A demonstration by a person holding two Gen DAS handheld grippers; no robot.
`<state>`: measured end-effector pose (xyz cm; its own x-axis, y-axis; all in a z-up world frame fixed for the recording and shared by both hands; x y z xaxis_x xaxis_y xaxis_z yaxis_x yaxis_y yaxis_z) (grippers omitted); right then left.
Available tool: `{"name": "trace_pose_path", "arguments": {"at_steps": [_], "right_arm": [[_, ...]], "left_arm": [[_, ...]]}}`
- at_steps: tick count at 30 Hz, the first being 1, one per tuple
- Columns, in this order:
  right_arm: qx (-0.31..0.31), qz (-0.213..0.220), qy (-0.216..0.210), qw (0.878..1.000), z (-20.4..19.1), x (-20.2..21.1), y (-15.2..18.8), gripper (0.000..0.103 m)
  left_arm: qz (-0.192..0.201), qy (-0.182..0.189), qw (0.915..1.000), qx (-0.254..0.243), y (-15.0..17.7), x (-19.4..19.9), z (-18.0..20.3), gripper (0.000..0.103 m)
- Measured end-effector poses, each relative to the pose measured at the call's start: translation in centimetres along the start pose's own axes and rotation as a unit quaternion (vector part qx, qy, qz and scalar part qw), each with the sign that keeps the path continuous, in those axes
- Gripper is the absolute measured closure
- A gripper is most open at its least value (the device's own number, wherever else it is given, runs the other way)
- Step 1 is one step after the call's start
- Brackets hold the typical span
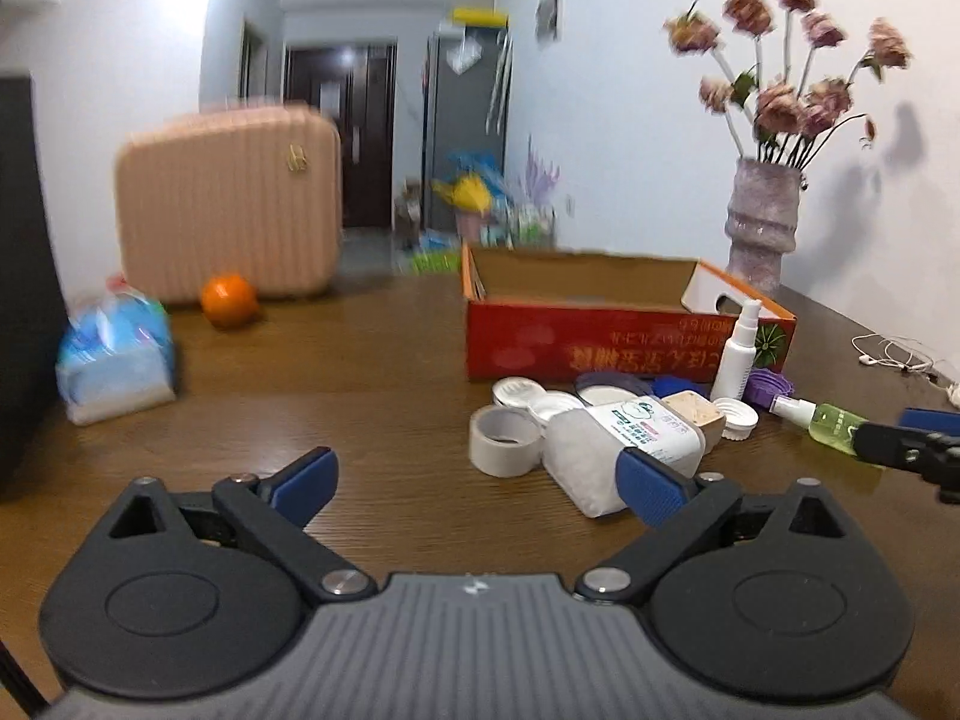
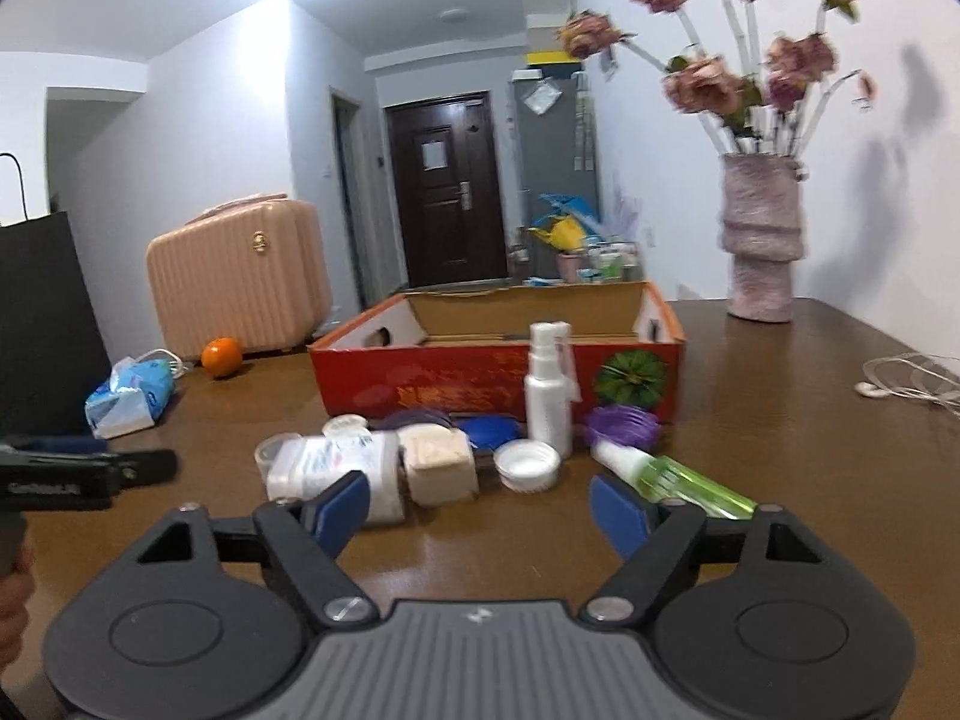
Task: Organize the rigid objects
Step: 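Grasp the white pill bottle with the left tool and lift it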
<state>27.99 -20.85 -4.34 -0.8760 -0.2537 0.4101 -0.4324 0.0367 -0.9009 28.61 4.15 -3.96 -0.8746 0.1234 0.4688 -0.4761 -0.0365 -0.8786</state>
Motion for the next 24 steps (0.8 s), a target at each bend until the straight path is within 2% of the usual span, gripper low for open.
{"name": "trace_pose_path", "arguments": {"at_steps": [1, 2, 3, 4, 6, 8, 13, 15, 18, 24], "right_arm": [[0.000, -0.004, -0.002, 1.000, 0.0, -0.9, -0.4, 0.033], [-0.003, -0.010, -0.003, 1.000, 0.0, -2.0, -0.8, 0.043], [-0.007, -0.016, -0.012, 1.000, -0.1, -2.9, -1.2, 0.051], [-0.010, -0.028, -0.025, 0.999, -0.3, -4.0, -1.4, 0.054], [-0.032, -0.059, -0.051, 0.996, -0.8, -5.9, -1.6, 0.065], [-0.050, -0.079, -0.083, 0.992, -1.5, -7.4, -1.2, 0.069], [-0.081, -0.098, -0.114, 0.985, -2.6, -9.8, -0.7, 0.078], [-0.099, -0.106, -0.123, 0.982, -2.8, -10.2, -0.4, 0.082], [-0.109, -0.118, -0.134, 0.978, -2.8, -9.3, 0.2, 0.086], [-0.087, -0.131, -0.141, 0.977, -2.5, -2.4, 2.1, 0.088]], "left_arm": [[-0.011, 0.017, 0.9997, 0.015, -0.3, -0.8, 0.2, 0.013], [-0.020, 0.032, 0.9989, 0.027, -0.4, -1.5, 0.5, 0.017], [-0.030, 0.043, 0.9979, 0.039, -0.6, -2.3, 0.8, 0.024], [-0.036, 0.047, 0.9974, 0.042, -0.7, -3.0, 1.1, 0.032], [-0.042, 0.056, 0.9967, 0.041, -0.9, -4.3, 1.9, 0.039], [-0.049, 0.068, 0.9954, 0.046, -1.0, -5.5, 2.5, 0.042], [-0.079, 0.102, 0.9882, 0.083, -0.6, -7.8, 2.8, 0.068], [-0.081, 0.116, 0.9849, 0.100, -0.6, -8.0, 2.9, 0.071], [-0.082, 0.109, 0.9859, 0.097, -0.5, -7.4, 2.8, 0.073], [-0.118, 0.147, 0.9736, 0.129, 2.0, -2.6, 4.1, 0.073]]}}
Point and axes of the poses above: each gripper's, at about its wrist camera, not at the fingertips, and x roughly against the way its jaws point, z to its right, y to its underside, the point moved 6 cm from there along -x, roughly the way its jaws point, and after that the axes turned 3 degrees about y, right-handed, at the moved point
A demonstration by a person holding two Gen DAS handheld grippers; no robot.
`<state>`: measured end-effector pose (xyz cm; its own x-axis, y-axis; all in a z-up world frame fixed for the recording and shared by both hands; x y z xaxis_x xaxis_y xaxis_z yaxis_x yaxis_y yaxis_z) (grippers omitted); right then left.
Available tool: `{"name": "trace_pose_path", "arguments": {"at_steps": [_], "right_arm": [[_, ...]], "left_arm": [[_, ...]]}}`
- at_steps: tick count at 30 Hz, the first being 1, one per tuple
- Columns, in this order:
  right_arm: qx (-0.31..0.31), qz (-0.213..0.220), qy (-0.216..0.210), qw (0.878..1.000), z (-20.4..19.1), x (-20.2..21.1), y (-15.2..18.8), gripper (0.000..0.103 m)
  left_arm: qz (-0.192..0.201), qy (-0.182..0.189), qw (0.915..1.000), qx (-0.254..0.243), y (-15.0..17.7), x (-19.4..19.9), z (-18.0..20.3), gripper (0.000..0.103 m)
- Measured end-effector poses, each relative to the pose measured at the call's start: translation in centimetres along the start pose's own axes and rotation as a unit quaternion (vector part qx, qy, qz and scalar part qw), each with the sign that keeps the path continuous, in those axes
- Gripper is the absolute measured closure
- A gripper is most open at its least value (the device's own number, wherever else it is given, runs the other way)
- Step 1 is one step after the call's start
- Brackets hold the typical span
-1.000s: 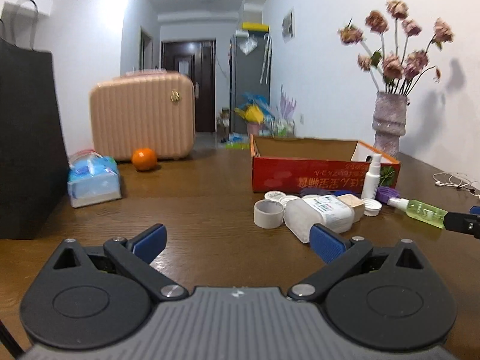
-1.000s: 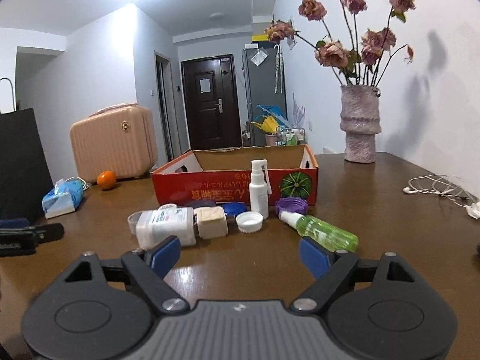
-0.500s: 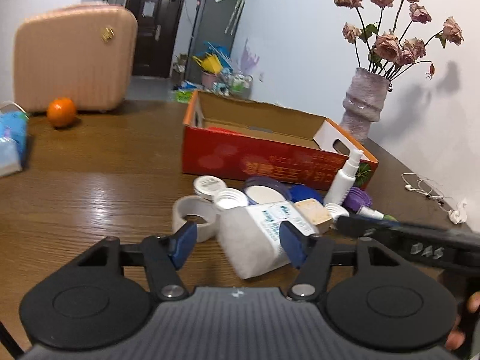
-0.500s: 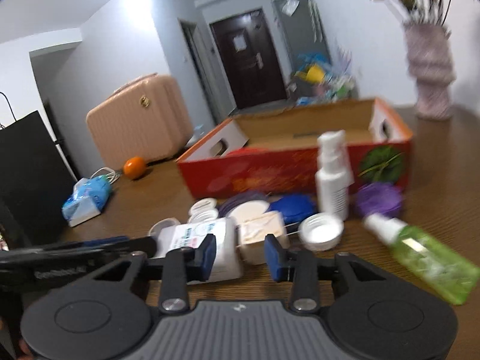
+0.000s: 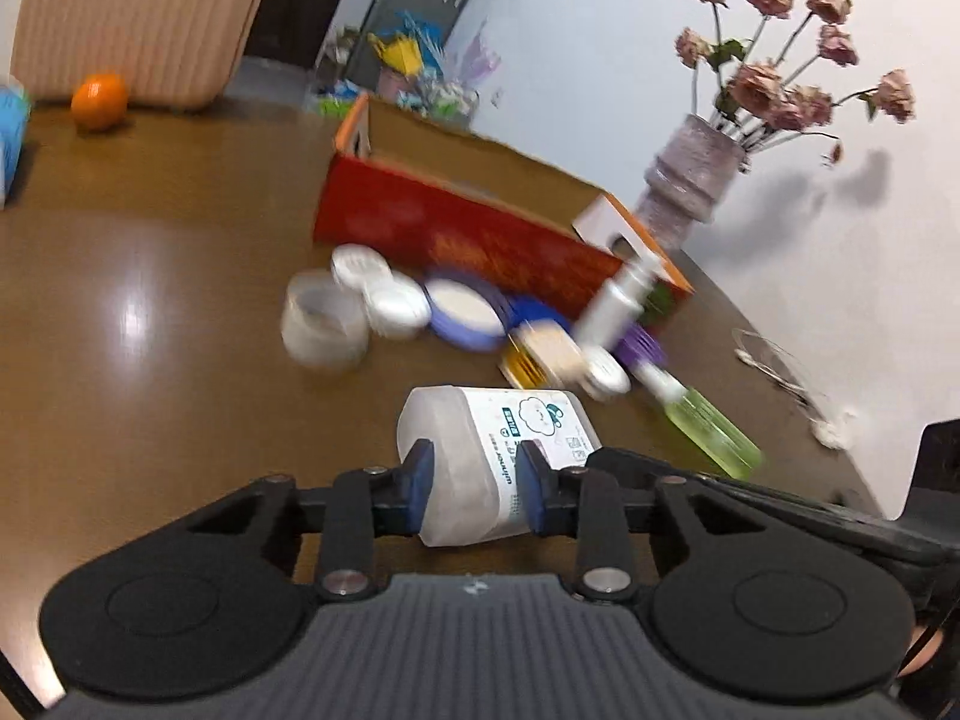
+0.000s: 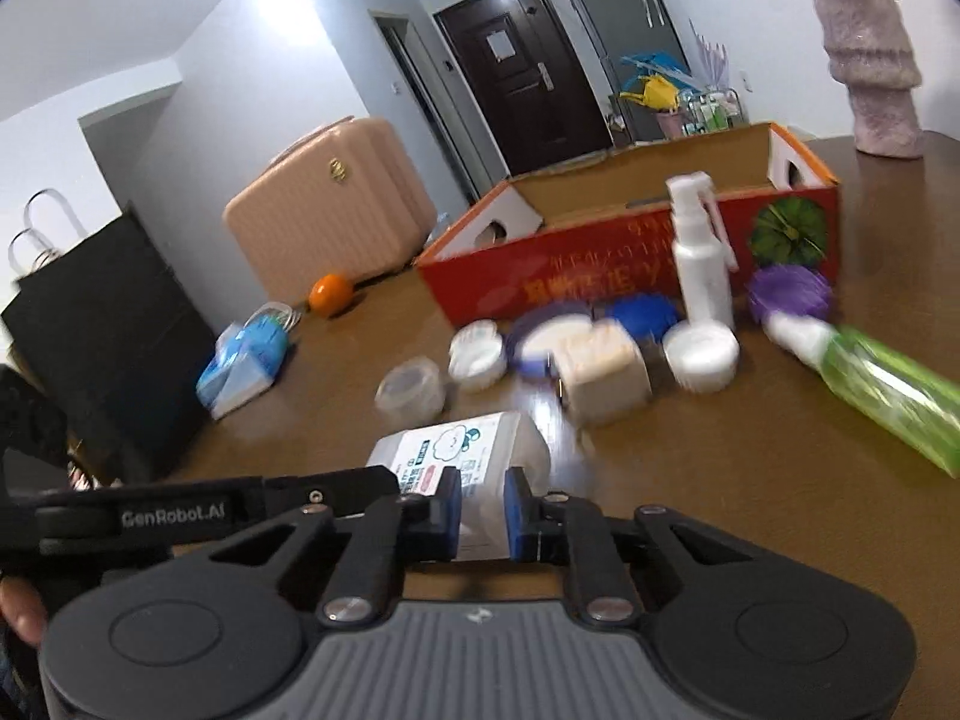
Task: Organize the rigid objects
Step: 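Grasp the white pill bottle with the left tool and lift it, then carry the pill bottle over the box and release it inside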
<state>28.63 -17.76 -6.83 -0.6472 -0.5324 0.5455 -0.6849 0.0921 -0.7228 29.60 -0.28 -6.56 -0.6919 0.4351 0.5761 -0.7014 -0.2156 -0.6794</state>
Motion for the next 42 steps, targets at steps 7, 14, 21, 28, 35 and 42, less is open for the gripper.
{"name": "trace_pose_path", "arguments": {"at_steps": [7, 14, 21, 28, 35, 42], "right_arm": [[-0.044, 0.000, -0.002, 0.999, 0.6, 6.5, 4.5, 0.088], [-0.053, 0.009, 0.004, 0.999, 1.5, 7.4, 5.6, 0.086], [-0.058, 0.002, -0.012, 0.998, 1.8, 6.0, 5.0, 0.081], [-0.023, 0.059, -0.015, 0.998, 1.2, 7.4, -1.1, 0.088], [0.010, 0.126, 0.023, 0.992, 4.9, 3.5, -16.2, 0.088], [-0.056, 0.053, 0.086, 0.993, 16.1, -9.2, -27.1, 0.088]], "left_arm": [[-0.010, 0.038, 0.9992, -0.004, 4.6, 4.1, 3.5, 0.073], [-0.018, 0.030, 0.9991, -0.024, 5.6, 4.1, 4.9, 0.069], [-0.025, 0.042, 0.9988, 0.002, 5.3, 2.9, 3.8, 0.074], [0.050, 0.046, 0.9964, -0.051, -0.6, 3.5, 6.9, 0.075], [0.112, 0.078, 0.9879, -0.074, -15.4, -4.2, 10.3, 0.075], [0.016, 0.070, 0.9969, -0.031, -24.9, -21.3, 8.5, 0.075]]}}
Point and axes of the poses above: each gripper's, at about its wrist camera, not at the fingertips, and x roughly against the way its jaws point, z to its right, y to its underside, the point moved 6 cm from there along -x, roughly the way its jaws point, and after that the axes turned 3 degrees about y, right-handed, at the moved point
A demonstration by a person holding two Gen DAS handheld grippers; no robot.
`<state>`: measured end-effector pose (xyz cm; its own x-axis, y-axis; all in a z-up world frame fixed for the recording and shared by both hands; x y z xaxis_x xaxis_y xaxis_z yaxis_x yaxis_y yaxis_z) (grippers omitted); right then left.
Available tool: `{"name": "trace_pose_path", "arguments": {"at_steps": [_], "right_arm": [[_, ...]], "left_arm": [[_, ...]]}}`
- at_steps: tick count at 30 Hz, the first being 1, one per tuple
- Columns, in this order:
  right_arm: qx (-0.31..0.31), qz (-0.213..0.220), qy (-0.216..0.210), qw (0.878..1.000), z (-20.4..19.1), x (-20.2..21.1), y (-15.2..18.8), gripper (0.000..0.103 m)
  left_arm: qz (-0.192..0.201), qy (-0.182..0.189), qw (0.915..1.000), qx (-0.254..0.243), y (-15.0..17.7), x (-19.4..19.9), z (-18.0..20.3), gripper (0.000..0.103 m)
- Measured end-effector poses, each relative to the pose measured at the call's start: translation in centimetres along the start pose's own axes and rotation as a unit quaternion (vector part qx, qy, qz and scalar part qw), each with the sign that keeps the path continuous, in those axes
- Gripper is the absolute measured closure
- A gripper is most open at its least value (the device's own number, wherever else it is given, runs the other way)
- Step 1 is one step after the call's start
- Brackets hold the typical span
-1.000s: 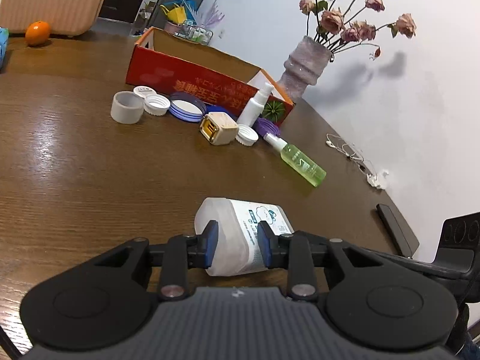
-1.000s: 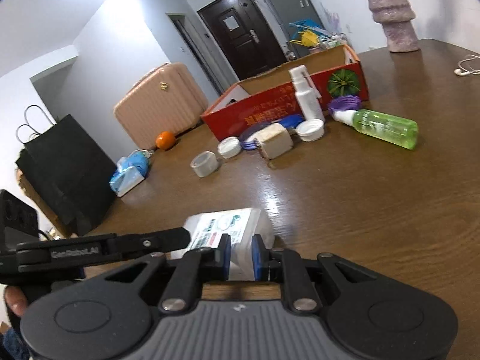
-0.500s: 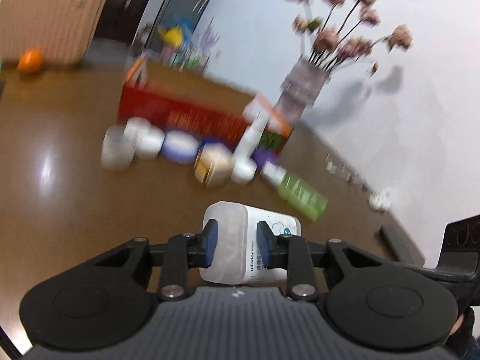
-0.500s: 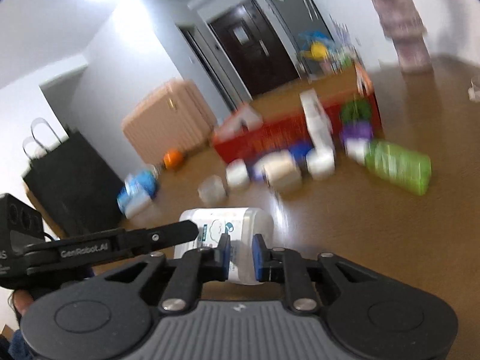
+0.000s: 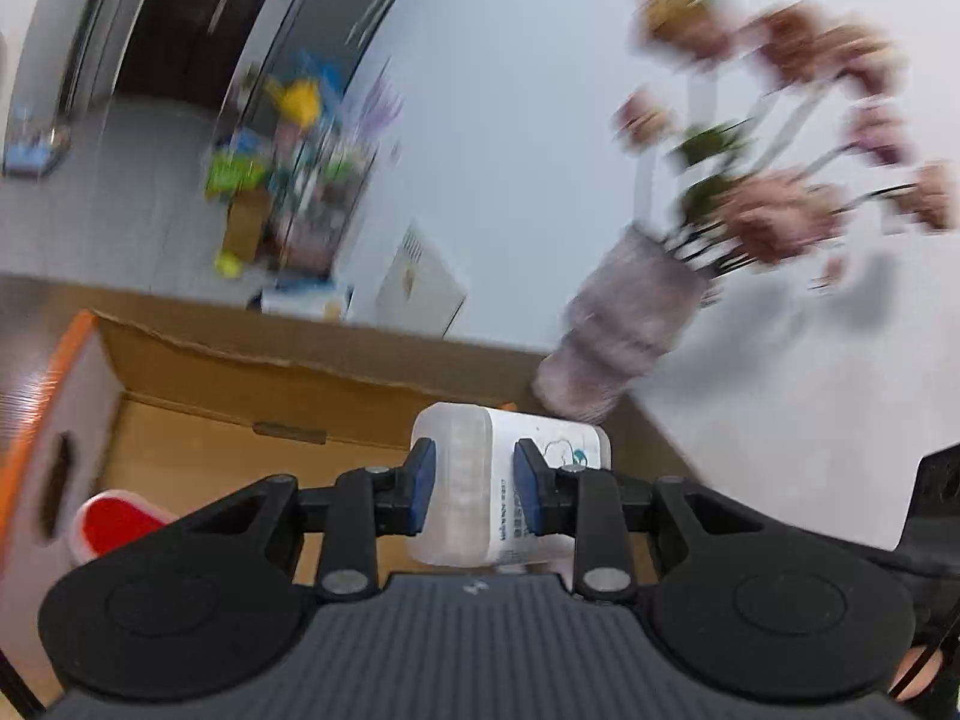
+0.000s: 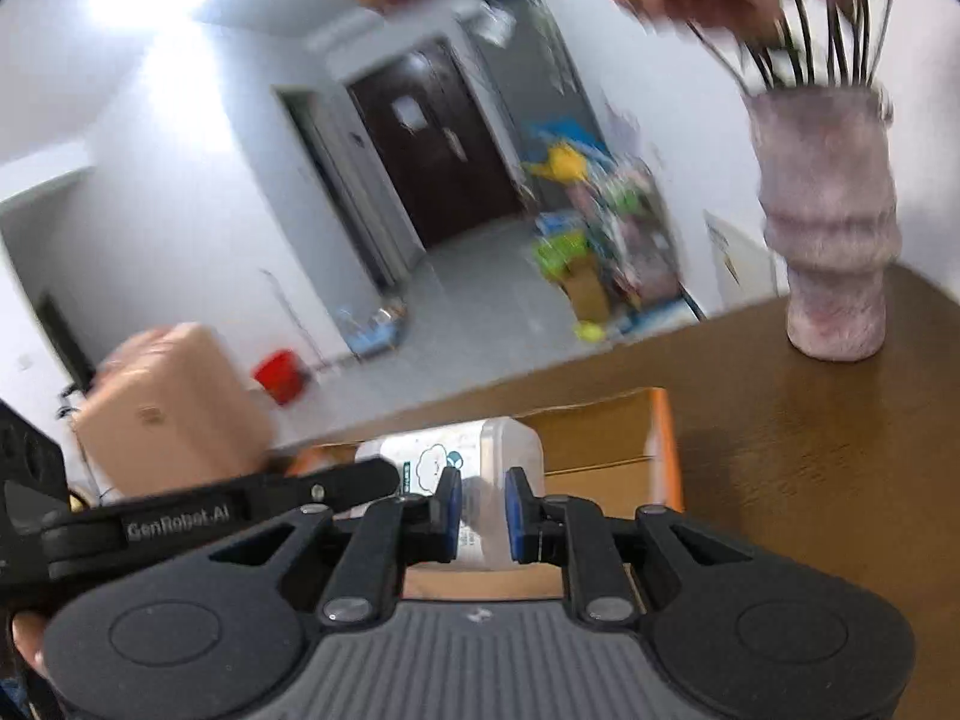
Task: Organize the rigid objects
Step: 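Carry the pill bottle over the box and release it inside, then withdraw the left tool from the box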
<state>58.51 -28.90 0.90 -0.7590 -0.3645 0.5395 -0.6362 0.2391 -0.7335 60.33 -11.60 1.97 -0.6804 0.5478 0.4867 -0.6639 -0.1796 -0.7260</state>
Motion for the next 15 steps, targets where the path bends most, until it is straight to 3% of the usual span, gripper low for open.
{"name": "trace_pose_path", "arguments": {"at_steps": [2, 4, 9, 12, 15], "right_arm": [[-0.004, -0.028, 0.016, 0.999, 1.8, -3.6, -0.7, 0.088], [0.008, -0.048, 0.044, 0.998, 2.8, -6.5, -0.9, 0.088], [0.093, -0.038, 0.123, 0.987, 2.4, -8.9, 0.3, 0.087], [0.124, -0.017, 0.135, 0.983, 1.6, -7.0, 0.1, 0.086], [0.134, 0.011, 0.123, 0.983, 0.4, -2.3, 0.0, 0.086]], "left_arm": [[-0.043, -0.007, 0.9985, 0.032, -0.4, -4.5, -1.9, 0.075], [-0.059, -0.026, 0.9976, 0.027, -0.3, -7.4, -2.7, 0.075], [-0.101, -0.051, 0.9933, 0.021, 0.7, -11.6, -3.6, 0.075], [-0.071, -0.065, 0.9952, -0.014, 0.0, -8.9, -3.1, 0.069], [-0.036, -0.088, 0.9932, -0.067, -0.5, -3.5, -2.2, 0.062]]}}
Point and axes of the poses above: each gripper's, at about its wrist camera, not at the fingertips, and x roughly against the way its jaws point, z to its right, y to its underside, the point moved 6 cm from there along -x, roughly the way its jaws point, and after that the axes turned 3 degrees about y, right-handed, at the moved point
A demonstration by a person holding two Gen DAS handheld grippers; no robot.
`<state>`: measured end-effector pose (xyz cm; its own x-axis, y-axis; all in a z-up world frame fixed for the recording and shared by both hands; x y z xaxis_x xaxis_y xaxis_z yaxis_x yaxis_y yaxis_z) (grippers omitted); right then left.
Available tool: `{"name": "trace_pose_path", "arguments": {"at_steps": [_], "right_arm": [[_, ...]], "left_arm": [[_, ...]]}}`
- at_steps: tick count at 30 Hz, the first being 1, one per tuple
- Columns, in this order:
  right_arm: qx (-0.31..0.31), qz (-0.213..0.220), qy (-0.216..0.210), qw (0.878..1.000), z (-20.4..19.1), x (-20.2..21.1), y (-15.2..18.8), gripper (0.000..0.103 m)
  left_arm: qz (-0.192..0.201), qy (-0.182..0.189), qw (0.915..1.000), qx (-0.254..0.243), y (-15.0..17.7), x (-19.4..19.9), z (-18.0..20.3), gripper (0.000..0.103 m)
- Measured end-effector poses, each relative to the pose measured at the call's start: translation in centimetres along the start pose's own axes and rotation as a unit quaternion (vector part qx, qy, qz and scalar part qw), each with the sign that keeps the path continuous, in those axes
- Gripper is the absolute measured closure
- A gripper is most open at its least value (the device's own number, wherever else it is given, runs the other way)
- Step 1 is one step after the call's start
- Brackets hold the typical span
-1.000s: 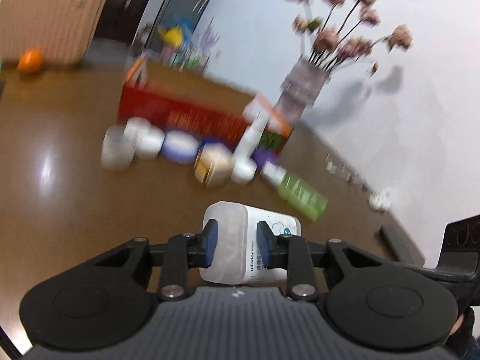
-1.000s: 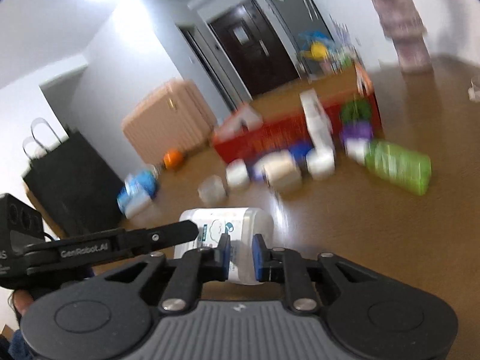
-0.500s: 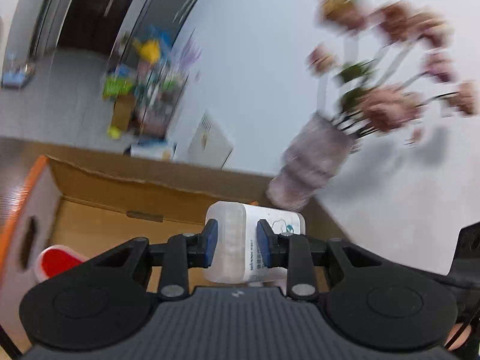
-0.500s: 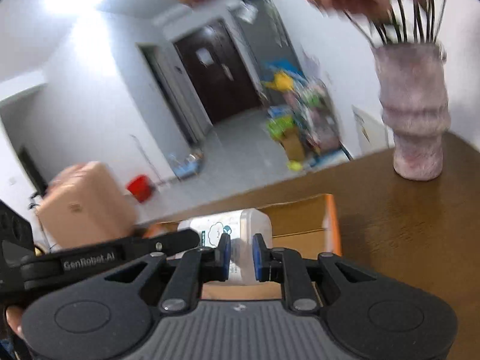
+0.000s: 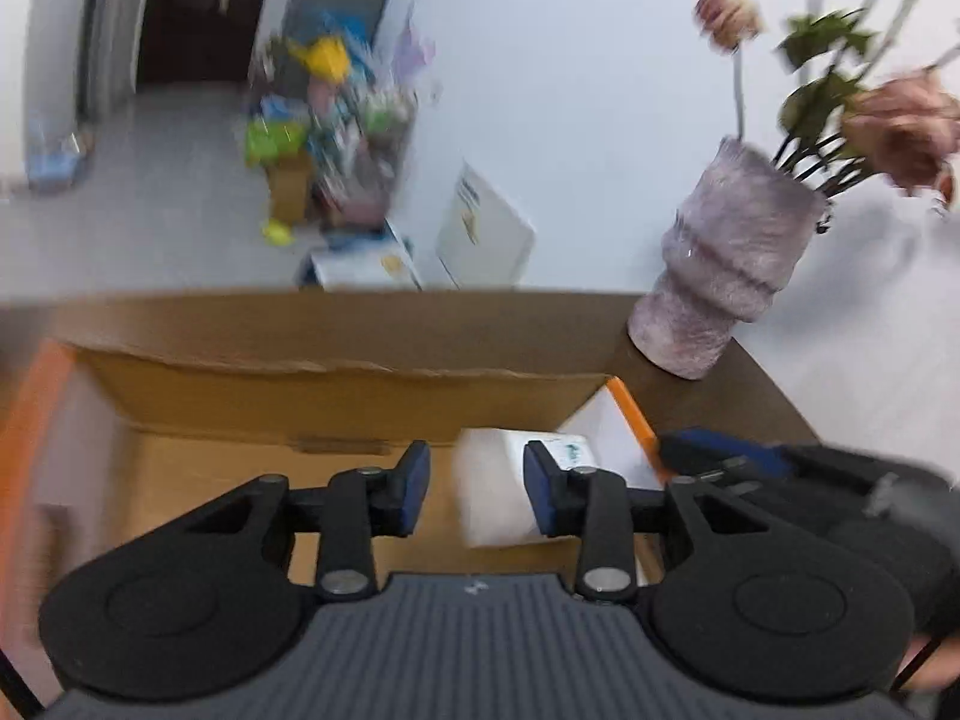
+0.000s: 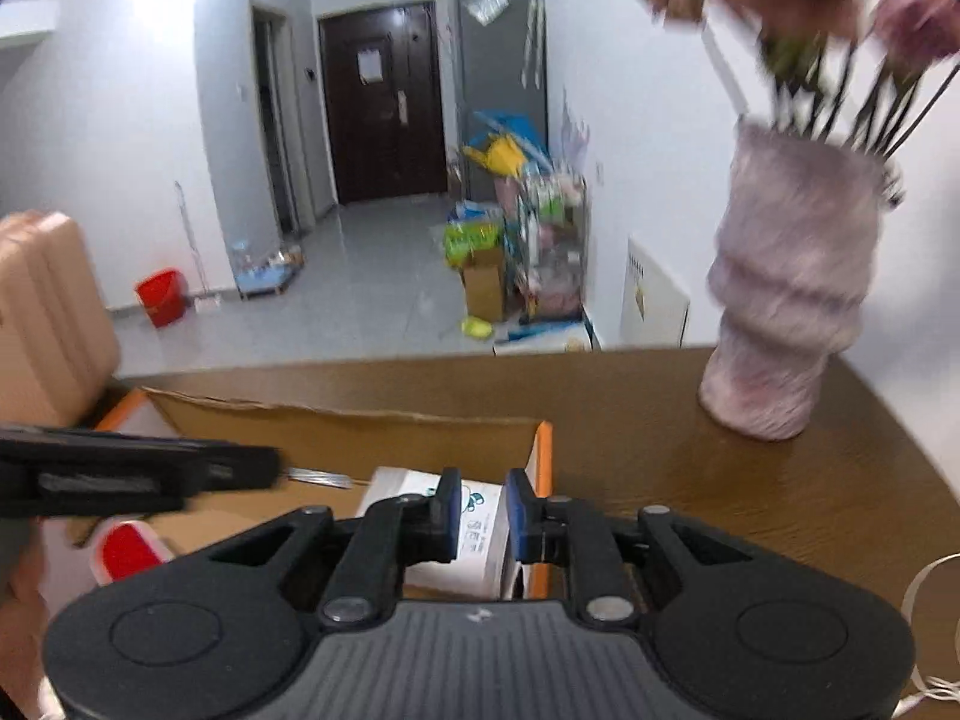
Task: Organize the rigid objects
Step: 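Withdraw the left tool from the box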
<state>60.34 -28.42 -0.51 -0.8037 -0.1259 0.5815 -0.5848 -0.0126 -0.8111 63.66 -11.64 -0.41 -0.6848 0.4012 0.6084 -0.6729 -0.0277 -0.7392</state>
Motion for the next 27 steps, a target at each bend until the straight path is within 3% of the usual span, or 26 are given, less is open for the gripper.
{"name": "trace_pose_path", "arguments": {"at_steps": [2, 4, 8, 11, 14, 21, 24, 27], "right_arm": [[0.006, 0.030, -0.010, 0.999, 0.2, 4.2, 0.4, 0.083], [0.015, 0.046, -0.022, 0.999, 0.3, 8.3, 2.0, 0.077], [0.024, 0.054, -0.038, 0.998, -1.0, 15.1, 6.8, 0.067], [0.017, 0.052, -0.045, 0.998, -2.6, 19.3, 11.1, 0.064], [0.023, 0.066, -0.029, 0.997, -4.2, 23.1, 14.8, 0.053], [0.009, 0.101, -0.019, 0.995, -8.0, 30.4, 22.9, 0.037], [0.002, 0.105, -0.021, 0.994, -8.7, 32.0, 25.6, 0.037], [0.008, 0.098, -0.015, 0.995, -9.3, 33.1, 27.7, 0.036]], "left_arm": [[0.028, -0.025, 0.9988, -0.030, 1.1, 4.7, -0.4, 0.056], [0.052, -0.047, 0.9955, -0.064, 3.0, 9.5, -0.7, 0.041], [0.099, -0.113, 0.9834, -0.102, 8.5, 18.6, -1.9, 0.030], [0.116, -0.125, 0.9803, -0.099, 13.3, 24.3, -2.1, 0.022], [0.140, -0.132, 0.9761, -0.102, 17.7, 29.1, -1.6, 0.016], [0.178, -0.164, 0.9671, -0.078, 27.2, 37.0, -1.4, 0.006], [0.195, -0.177, 0.9625, -0.068, 30.2, 39.0, -0.9, 0.002], [0.190, -0.170, 0.9633, -0.082, 32.6, 40.2, -0.1, 0.002]]}}
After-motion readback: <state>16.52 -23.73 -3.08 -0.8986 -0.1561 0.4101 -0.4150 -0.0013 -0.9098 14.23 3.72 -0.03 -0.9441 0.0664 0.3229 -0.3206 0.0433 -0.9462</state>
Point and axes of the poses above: each gripper's, at about its wrist camera, not at the fingertips, and x roughly against the way its jaws point, z to its right, y to its underside, the point moved 6 cm from there along -x, roughly the way its jaws point, and after that the axes turned 3 degrees about y, right-handed, at the moved point
